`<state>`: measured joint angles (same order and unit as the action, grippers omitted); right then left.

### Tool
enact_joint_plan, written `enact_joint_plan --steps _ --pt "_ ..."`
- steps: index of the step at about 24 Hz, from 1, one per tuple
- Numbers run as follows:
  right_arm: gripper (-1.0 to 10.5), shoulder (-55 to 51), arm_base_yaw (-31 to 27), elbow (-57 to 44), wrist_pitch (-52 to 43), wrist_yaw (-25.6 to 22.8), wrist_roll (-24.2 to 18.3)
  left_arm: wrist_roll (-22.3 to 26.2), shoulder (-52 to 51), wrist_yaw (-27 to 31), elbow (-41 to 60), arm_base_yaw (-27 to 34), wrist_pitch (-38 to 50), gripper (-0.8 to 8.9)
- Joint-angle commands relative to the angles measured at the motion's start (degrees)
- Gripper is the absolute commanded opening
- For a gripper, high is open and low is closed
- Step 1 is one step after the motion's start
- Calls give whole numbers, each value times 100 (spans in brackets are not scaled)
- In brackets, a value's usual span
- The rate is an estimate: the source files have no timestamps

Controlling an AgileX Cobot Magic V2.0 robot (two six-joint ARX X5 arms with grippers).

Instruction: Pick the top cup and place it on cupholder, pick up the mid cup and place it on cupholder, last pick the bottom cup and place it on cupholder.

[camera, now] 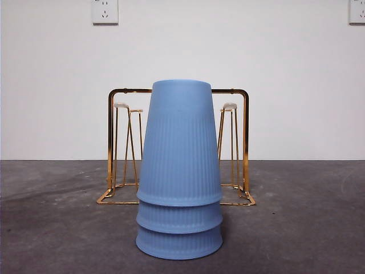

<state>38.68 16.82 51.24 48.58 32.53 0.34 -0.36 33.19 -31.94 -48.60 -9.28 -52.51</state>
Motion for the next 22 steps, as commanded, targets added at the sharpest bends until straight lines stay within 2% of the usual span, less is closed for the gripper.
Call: enact_joint_plan --steps 1,2,3,5,6,10,15,22 --pt "8 33 236 96 -39 -74 -107 118 22 -66 -129 -50 44 42" --pt "18 33 302 96 -42 -125 -105 94 22 -66 -129 -50 46 96" --pt "81 33 334 96 -42 -138 -103 85 22 -66 -129 -50 52 171" --pt "328 59 343 96 -48 -153 -96 74 22 -66 -129 -50 79 332" --pt "404 63 343 96 -48 -153 -76 74 22 -66 -129 -50 81 406" --pt "406 116 365 96 -66 -144 -33 74 22 -66 -129 -50 96 423" --pt "404 599 868 343 -205 -131 122 76 22 -66 -129 -50 140 423" --pt "405 2173 2105 1364 -289 -909 0 76 22 -66 -129 -50 138 423"
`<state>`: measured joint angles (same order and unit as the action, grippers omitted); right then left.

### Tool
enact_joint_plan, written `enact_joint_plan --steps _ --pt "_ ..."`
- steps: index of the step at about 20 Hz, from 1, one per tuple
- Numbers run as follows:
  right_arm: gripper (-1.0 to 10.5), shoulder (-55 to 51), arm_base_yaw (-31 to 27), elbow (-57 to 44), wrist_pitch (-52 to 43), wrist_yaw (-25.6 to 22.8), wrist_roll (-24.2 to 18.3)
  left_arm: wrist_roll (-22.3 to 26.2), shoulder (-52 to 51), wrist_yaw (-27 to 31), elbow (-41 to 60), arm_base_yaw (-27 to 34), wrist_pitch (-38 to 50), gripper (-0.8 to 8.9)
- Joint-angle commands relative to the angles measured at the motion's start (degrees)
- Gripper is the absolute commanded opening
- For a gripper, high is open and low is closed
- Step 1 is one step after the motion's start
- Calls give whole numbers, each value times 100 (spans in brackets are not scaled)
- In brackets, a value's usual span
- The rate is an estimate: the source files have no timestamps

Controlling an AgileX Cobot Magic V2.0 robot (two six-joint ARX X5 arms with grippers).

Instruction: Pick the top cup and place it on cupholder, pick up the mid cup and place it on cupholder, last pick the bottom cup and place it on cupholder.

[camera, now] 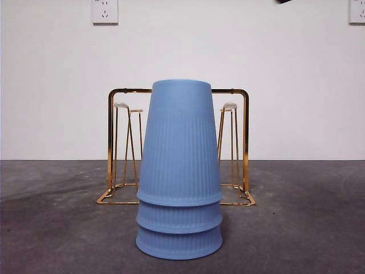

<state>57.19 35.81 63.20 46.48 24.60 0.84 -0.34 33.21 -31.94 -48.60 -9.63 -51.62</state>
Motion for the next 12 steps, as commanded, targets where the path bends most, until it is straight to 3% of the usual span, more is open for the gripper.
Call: enact_joint_plan --steps 1,12 --pt "406 514 332 227 -129 -149 -50 74 20 -66 -129 -15 48 423" --pt "434 1912 1119 289 -883 -844 -50 74 20 -66 -129 -15 46 423"
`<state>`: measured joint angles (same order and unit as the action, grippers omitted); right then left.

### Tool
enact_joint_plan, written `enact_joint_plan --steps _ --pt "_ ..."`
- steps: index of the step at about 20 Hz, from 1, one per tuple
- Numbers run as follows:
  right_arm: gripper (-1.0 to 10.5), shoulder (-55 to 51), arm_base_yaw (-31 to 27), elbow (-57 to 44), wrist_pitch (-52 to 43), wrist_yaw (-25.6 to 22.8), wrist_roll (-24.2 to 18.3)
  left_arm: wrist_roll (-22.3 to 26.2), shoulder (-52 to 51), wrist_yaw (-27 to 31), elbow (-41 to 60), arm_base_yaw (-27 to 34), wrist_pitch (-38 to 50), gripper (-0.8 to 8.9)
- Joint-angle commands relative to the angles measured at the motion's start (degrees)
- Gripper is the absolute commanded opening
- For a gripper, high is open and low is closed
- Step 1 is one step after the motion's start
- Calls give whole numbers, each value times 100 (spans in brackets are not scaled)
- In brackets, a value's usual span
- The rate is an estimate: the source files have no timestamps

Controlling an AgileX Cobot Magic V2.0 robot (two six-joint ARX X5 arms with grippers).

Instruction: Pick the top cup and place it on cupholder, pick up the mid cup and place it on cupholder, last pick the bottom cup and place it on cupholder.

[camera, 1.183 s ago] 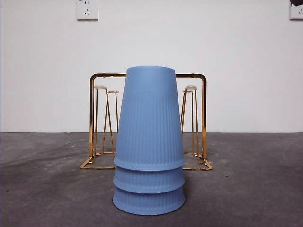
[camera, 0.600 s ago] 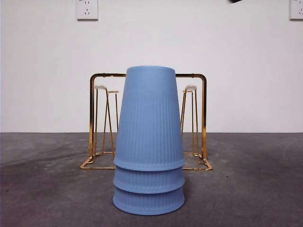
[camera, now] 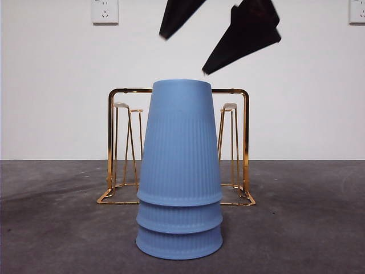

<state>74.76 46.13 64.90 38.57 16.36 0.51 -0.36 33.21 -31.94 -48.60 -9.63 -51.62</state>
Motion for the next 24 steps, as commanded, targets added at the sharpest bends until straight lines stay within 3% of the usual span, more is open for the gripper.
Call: enact_joint_plan --steps 1,12,24 --pt "434 221 103 118 -133 -31 -17 76 20 -66 -129 -15 46 423" --pt "425 732 175 118 -232 -291 -116 79 20 -66 -129 -15 44 423" --pt "209 730 219 118 -105 -151 -140 79 20 -66 -129 -15 46 422"
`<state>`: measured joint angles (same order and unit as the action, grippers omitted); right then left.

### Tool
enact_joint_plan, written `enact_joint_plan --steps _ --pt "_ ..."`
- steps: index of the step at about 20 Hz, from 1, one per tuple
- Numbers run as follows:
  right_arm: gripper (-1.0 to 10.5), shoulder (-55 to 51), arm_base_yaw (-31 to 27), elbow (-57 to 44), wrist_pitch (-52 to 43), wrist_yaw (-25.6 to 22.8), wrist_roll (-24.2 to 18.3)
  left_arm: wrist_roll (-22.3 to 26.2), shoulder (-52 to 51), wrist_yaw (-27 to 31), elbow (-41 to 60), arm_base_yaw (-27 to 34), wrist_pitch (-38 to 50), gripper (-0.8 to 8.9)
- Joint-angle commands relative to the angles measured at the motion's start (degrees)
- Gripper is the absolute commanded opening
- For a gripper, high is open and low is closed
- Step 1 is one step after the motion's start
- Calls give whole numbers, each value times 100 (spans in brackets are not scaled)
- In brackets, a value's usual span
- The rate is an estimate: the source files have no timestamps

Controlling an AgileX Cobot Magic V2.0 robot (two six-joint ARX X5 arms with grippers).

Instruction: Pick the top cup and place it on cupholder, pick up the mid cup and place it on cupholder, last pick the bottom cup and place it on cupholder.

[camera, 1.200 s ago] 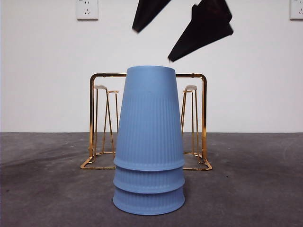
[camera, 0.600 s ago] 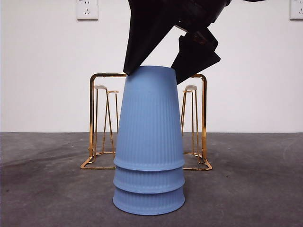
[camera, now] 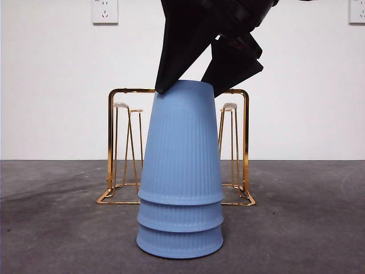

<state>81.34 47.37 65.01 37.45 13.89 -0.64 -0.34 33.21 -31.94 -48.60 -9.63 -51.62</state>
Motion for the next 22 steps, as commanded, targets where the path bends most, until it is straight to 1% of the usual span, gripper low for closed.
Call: enact_joint_plan --steps 1,2,5,8,13,15,19,22 --pt "174 72 94 107 9 111 -26 76 20 -66 -129 -15 46 423" --pt "152 72 94 107 11 111 -24 76 20 -63 -129 -15 46 423" --pt "148 50 94 111 31 111 -22 76 20 -66 -129 -15 46 423" --pt "81 -66 94 151 66 105 -24 76 20 -66 -129 -15 46 423" --pt "45 -286 94 378 234 105 -28 76 20 -66 -129 -15 46 423" --pt "40 -326 94 542 409 94 -28 76 20 -66 -129 -15 46 423" --pt "13 -326 94 1202 1158 68 -177 76 20 -66 -129 -15 46 423" --pt "13 -326 92 1805 1606 -101 -184 76 20 -66 -129 -15 46 423"
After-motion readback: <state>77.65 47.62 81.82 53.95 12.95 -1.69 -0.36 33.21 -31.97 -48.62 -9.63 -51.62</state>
